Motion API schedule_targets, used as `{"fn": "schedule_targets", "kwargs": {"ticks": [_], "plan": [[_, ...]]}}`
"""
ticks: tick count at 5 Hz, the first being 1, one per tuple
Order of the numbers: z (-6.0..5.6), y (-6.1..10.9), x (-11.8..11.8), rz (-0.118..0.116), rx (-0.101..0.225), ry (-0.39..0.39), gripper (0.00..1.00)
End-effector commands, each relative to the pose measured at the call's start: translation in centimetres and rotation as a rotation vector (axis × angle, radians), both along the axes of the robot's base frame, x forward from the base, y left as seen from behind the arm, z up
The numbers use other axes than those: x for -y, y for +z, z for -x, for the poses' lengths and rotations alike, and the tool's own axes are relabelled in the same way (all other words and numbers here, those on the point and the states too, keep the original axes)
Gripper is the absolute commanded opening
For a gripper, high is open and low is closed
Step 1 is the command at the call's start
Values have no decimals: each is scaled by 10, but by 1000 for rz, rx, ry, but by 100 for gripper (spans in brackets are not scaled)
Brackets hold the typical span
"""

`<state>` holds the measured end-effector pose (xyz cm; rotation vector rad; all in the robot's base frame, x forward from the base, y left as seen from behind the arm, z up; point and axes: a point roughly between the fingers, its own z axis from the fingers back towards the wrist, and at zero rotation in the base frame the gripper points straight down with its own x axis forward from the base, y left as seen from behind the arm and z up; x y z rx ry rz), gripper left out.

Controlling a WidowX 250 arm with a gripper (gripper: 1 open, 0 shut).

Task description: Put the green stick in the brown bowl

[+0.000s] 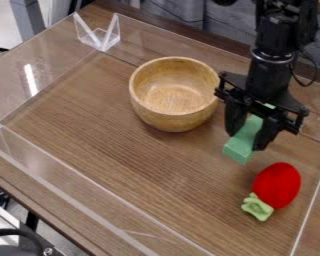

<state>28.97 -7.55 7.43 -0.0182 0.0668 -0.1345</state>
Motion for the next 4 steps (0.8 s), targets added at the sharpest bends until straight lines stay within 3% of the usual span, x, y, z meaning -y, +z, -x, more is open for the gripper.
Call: {"fn": "schedule_targets", "kwargs": {"ticks": [1,3,4], "plan": [[-5,28,-14,19,77,32,0],[1,64,-28,31,122,6,0],[0,72,-28,30,132,47,0]]}}
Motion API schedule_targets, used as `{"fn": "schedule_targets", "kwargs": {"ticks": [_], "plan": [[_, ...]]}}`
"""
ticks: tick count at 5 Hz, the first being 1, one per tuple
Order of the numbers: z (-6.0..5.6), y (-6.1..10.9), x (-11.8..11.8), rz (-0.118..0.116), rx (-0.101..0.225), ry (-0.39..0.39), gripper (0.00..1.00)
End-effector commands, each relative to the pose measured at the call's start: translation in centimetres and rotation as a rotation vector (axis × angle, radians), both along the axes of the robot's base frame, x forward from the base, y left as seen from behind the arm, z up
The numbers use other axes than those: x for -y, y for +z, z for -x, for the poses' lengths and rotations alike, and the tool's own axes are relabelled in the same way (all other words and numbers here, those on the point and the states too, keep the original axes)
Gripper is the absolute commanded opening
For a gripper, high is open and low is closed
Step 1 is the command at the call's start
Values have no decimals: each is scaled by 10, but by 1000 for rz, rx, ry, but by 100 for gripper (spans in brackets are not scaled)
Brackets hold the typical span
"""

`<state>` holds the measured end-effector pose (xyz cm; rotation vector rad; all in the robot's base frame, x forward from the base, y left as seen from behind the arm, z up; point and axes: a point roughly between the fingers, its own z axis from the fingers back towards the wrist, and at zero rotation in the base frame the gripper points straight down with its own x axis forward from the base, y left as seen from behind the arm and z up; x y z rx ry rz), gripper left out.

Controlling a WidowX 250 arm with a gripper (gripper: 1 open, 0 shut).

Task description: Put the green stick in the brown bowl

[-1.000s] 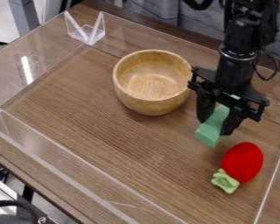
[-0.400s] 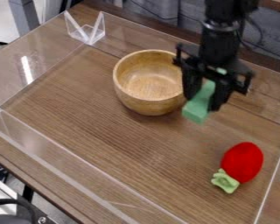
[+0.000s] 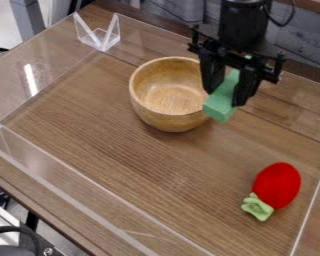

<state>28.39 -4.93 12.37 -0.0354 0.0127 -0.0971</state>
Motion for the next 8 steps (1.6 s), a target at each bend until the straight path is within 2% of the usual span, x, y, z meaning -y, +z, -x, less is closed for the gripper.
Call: {"fn": "schedule_targets", "kwargs": {"ticks": [1,2,4,6,7,8], "plan": [[-7,30,-1,9,87,53,0],[-8,36,-1,8,92,95,0],[-8,31,-23,3,102,297,0],[-8,35,-38,-1,117,529,0],[-10,35,-46,3,119,531,0],[-9,34,-65,1,119,480,0]]}}
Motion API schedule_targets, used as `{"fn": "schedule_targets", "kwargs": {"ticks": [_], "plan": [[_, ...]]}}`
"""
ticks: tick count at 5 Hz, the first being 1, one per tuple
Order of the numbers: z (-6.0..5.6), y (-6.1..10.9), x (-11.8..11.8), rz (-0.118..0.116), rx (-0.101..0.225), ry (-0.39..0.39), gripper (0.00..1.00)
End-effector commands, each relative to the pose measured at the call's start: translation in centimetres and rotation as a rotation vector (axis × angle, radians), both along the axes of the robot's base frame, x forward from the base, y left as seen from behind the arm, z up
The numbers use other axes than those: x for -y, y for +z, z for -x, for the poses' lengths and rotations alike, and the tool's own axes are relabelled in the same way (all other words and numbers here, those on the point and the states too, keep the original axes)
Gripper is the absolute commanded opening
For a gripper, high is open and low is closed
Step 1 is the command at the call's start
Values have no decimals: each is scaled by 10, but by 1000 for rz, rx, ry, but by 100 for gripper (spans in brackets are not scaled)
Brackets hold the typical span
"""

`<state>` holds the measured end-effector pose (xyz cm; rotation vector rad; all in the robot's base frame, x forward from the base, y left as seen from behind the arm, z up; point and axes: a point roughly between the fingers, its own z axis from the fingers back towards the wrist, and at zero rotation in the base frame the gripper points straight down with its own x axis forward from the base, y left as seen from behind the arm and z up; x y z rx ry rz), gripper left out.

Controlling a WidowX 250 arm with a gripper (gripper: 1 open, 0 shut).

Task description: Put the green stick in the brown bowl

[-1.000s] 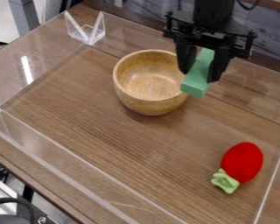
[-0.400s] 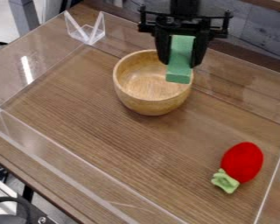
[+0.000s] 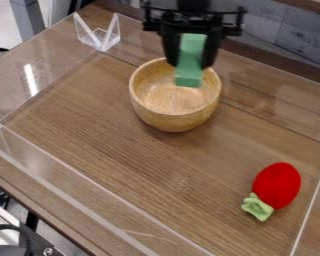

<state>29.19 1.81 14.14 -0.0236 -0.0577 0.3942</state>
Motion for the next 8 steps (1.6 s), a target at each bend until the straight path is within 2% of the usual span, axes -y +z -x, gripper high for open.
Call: {"fn": "schedule_targets", "kwargs": {"ticks": [1,2,4,5,6,8], "plan": [[2,10,-22,-8,55,-72,0],[5,3,-31,-12,46,-137,0],[5,-23,-23,-6,41,-188,0],[3,-38,-21,-5,46,-196,100],[3,-39,-24,5,67,-186,100],[9,-16,-33,11,116,-222,100]]}}
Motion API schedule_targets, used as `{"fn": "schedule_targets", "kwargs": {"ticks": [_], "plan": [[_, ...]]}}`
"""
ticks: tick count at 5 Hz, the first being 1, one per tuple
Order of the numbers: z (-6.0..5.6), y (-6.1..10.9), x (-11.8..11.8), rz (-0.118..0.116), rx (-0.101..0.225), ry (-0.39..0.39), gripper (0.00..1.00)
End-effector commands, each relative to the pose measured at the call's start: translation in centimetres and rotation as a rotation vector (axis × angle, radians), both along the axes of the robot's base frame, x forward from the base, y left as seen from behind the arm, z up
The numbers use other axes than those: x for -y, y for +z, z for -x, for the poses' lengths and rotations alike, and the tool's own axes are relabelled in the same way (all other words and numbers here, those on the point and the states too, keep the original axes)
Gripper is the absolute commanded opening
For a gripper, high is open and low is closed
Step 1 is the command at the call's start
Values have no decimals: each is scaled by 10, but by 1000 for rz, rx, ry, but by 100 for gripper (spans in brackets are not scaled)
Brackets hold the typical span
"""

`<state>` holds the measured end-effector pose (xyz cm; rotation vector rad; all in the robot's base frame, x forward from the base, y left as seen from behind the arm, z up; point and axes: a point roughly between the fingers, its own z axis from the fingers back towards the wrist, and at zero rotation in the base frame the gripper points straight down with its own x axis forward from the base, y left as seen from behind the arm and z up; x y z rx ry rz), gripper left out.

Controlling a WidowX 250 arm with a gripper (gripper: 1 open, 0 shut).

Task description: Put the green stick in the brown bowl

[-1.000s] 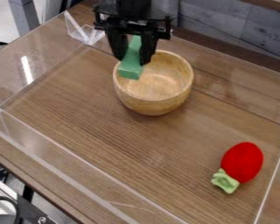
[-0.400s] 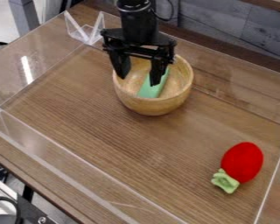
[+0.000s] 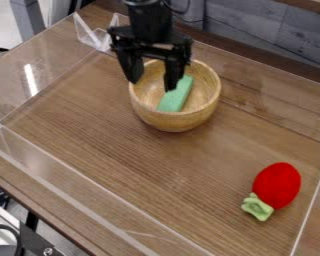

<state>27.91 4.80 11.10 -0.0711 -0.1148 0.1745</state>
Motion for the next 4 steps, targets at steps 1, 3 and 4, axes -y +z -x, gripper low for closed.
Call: {"fn": "schedule_targets", "kwargs": {"ticks": [1,3,4], "plan": [[0,38,-3,-7,98,-26,100],[2,56,8,-7,149,-52,100],[7,51,11,2,156,-35,100]]}}
